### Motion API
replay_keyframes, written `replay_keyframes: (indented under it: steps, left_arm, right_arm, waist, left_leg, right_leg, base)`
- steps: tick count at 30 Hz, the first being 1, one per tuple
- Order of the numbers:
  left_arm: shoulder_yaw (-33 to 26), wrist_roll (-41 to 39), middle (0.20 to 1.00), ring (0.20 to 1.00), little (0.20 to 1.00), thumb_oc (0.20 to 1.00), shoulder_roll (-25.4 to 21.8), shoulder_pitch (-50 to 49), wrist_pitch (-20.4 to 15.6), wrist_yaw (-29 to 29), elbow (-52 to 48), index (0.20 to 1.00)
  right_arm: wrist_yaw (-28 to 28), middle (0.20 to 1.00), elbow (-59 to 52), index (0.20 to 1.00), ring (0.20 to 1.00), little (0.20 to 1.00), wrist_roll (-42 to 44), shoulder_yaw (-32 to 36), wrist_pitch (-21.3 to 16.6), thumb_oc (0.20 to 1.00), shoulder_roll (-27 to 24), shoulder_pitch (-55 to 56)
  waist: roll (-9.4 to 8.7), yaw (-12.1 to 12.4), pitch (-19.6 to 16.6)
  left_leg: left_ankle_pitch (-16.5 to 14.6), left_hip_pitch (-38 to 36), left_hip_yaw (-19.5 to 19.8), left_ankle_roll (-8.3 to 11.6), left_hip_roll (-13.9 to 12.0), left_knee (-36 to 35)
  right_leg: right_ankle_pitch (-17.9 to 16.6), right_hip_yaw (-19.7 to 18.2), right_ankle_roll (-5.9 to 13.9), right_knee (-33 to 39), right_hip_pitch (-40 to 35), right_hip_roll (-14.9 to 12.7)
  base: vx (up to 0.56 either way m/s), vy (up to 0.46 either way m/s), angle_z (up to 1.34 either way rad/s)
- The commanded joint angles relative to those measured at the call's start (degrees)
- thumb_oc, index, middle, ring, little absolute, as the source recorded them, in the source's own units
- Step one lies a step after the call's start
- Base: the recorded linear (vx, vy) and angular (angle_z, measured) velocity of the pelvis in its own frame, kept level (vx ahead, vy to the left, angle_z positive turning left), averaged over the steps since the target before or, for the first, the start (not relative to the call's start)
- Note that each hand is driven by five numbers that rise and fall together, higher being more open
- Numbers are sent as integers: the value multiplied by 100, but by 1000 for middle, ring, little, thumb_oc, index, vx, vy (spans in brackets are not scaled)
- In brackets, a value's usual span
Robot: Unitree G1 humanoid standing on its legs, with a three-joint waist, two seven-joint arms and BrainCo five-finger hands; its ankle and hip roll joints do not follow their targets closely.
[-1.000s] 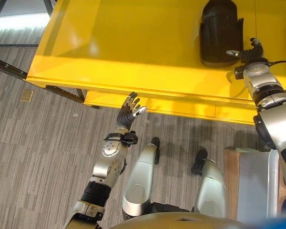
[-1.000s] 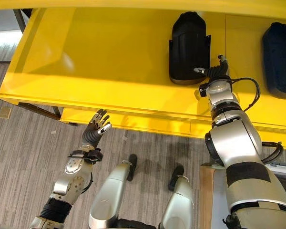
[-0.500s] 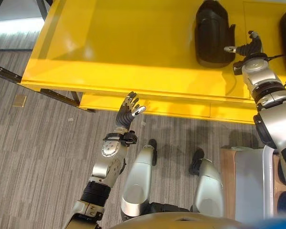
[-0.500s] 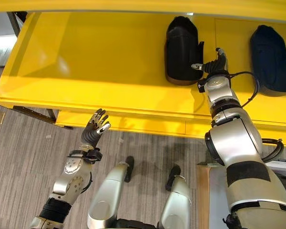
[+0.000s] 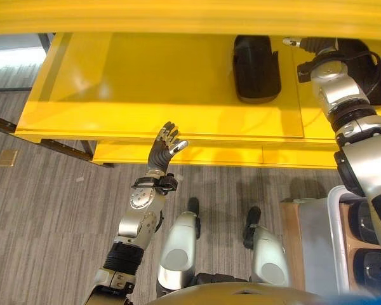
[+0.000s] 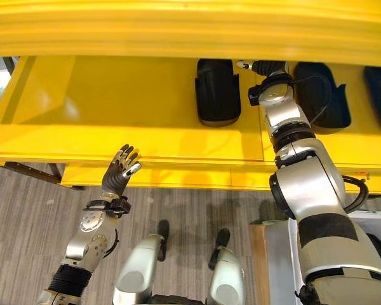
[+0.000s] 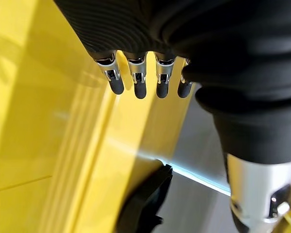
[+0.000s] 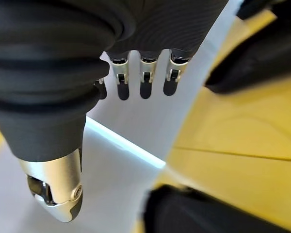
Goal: Move parts from the plastic box to the shelf.
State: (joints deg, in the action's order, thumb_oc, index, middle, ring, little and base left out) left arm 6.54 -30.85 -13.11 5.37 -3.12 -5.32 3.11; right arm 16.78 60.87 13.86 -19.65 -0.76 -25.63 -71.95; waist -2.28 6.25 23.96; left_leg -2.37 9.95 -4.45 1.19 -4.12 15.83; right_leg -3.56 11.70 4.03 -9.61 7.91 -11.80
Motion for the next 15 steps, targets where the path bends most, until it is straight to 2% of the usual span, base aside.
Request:
replay_keyframes:
  steps: [1, 3, 4, 7, 9, 10, 11, 15]
  left_arm:
    - [-33, 17, 1000, 1000, 1000, 1000, 177, -257, -282, 48, -415, 1000]
    - [-132, 85, 1000, 1000, 1000, 1000, 263, -368, -249, 88, -371, 1000]
    - [-132, 85, 1000, 1000, 1000, 1000, 263, -368, -249, 88, -371, 1000]
    - [-267, 201, 1000, 1000, 1000, 1000, 374, -494, -225, 136, -267, 1000]
    - [-514, 434, 1000, 1000, 1000, 1000, 538, -586, -210, 228, -176, 1000]
    - [-512, 434, 1000, 1000, 1000, 1000, 537, -591, -210, 228, -176, 1000]
    - [-676, 520, 1000, 1000, 1000, 1000, 620, -589, -227, 264, -113, 1000]
    - [-788, 666, 1000, 1000, 1000, 1000, 659, -554, -244, 315, 12, 1000]
  right_arm:
    - [67, 1000, -837, 1000, 1000, 1000, -82, 92, -255, 1000, -284, 338]
    - [-34, 1000, -1926, 1000, 1000, 1000, -228, 394, -260, 1000, -129, 1198]
    - [-34, 1000, -1926, 1000, 1000, 1000, -228, 394, -260, 1000, -129, 1198]
    - [-186, 1000, -2901, 1000, 1000, 1000, -281, 861, -310, 1000, 284, 2326]
    - [-530, 1000, -4172, 1000, 1000, 1000, -331, 1528, -450, 1000, 871, 4099]
    - [-530, 1000, -4179, 1000, 1000, 1000, -332, 1529, -447, 1000, 872, 4106]
    - [-805, 1000, -4807, 1000, 1000, 1000, -282, 1864, -508, 1000, 1209, 4958]
    - [-1118, 1000, -5185, 1000, 1000, 1000, -261, 1970, -516, 1000, 1415, 5541]
  waist:
    - [198, 31, -232]
    - [129, -97, -402]
    - [129, -97, -402]
    - [99, -215, -598]
    - [115, -350, -983]
    - [114, -349, -982]
    - [100, -438, -1163]
    - [85, -522, -1307]
  left_leg:
    - [48, -286, 173, 268, -300, -625]
    - [144, -534, 94, 295, -323, -933]
    - [144, -534, 94, 295, -323, -933]
    - [219, -816, 14, 305, -342, -1192]
    - [181, -1197, -11, 272, -305, -1390]
    - [181, -1204, -11, 272, -305, -1393]
    - [54, -1314, -38, 214, -234, -1308]
    - [-72, -1455, -88, 138, -131, -1296]
  right_leg:
    - [219, -115, -137, -119, -147, 87]
    - [119, -158, -102, 150, -320, 135]
    - [119, -158, -102, 150, -320, 135]
    - [33, -227, -70, 409, -556, 157]
    - [-19, -212, 13, 677, -942, 95]
    - [-20, -212, 14, 680, -949, 95]
    - [-39, -263, 74, 721, -1089, 0]
    - [-47, -295, 147, 732, -1206, -119]
  base:
    - [37, -9, 1]
    - [45, -1, -11]
    - [54, 5, -17]
    - [92, 25, -16]
    - [173, 74, -18]
    - [155, 134, -10]
    - [88, 88, -7]
    - [79, 137, 0]
